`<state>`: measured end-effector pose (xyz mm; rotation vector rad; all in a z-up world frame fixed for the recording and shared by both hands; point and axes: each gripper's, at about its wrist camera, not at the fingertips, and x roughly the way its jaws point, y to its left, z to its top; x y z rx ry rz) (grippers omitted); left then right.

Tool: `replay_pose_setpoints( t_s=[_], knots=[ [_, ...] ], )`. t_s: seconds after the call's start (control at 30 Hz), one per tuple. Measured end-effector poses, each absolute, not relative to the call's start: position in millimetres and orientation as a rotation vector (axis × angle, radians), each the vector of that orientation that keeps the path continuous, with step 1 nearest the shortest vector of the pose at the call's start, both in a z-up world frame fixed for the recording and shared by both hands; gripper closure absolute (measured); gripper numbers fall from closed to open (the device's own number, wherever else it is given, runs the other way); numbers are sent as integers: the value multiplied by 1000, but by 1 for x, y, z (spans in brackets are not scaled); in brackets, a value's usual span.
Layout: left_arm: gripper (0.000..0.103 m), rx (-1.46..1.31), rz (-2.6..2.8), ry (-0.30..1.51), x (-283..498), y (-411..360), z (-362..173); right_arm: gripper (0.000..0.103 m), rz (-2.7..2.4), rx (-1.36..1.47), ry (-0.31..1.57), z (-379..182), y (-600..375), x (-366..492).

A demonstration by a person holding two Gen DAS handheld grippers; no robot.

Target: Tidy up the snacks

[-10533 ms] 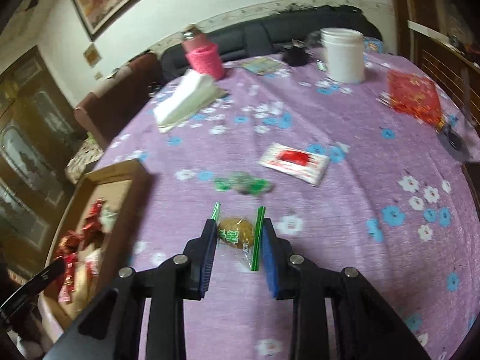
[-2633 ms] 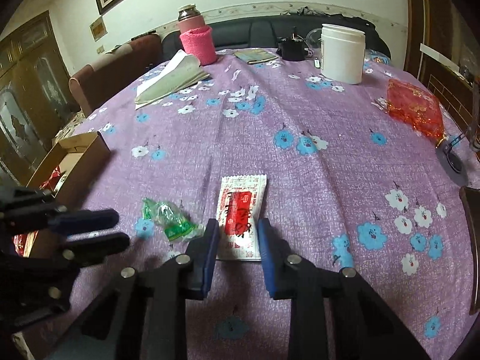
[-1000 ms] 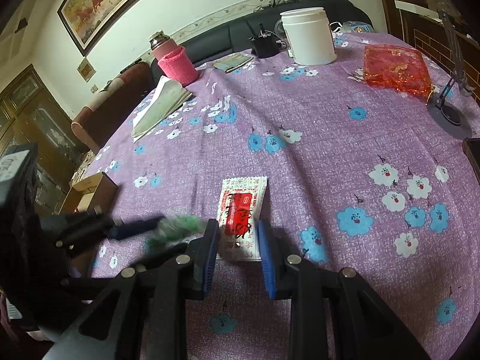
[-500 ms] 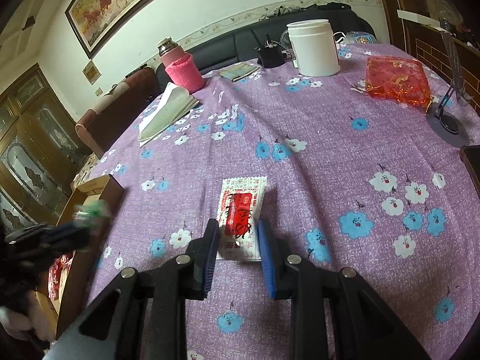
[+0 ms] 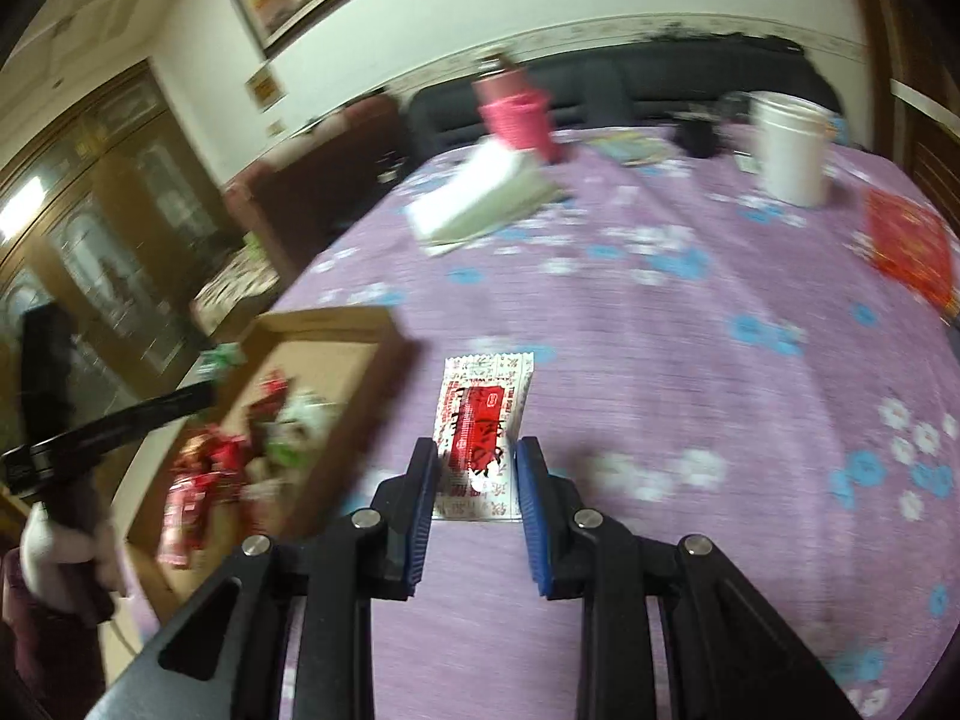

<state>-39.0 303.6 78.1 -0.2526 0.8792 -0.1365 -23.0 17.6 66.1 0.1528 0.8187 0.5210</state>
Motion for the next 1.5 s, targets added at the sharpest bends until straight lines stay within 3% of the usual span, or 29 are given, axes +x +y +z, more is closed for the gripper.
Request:
replay_pose_setpoints(
  t_s=[0.37, 0.43, 0.53, 0.67, 0.83, 0.93, 1.07, 1.1, 1.23, 1.3, 1.5],
  knots=[
    [86, -385, -62, 911, -9, 348, 60, 74, 604, -31, 885, 66, 149, 3],
    [76, -420, -65, 914, -11, 355, 58, 73, 595, -53, 898, 60, 163, 12],
    [74, -437, -80, 900, -17, 358, 59, 72, 578, -59, 909, 51, 175, 24],
    [74, -462, -93, 884, -31, 360, 65, 58, 561, -53, 907, 47, 174, 25],
    [74, -498, -100, 819, -56, 356, 77, 56, 550, -19, 860, 61, 150, 5],
    [74, -500, -93, 770, -74, 343, 88, 46, 527, 21, 817, 70, 128, -14],
    [74, -466, -78, 715, -95, 317, 102, 44, 507, 67, 789, 72, 102, -38],
    [72, -441, -64, 693, -103, 307, 106, 44, 497, 69, 785, 71, 97, -45],
    [38, -312, 54, 592, -133, 271, 118, 43, 453, 69, 766, 64, 76, -66],
    [38, -255, 119, 527, -151, 257, 123, 36, 423, 69, 752, 59, 65, -76],
    [31, -133, 253, 341, -197, 227, 154, 35, 396, 93, 738, 55, 40, -94]
  ],
)
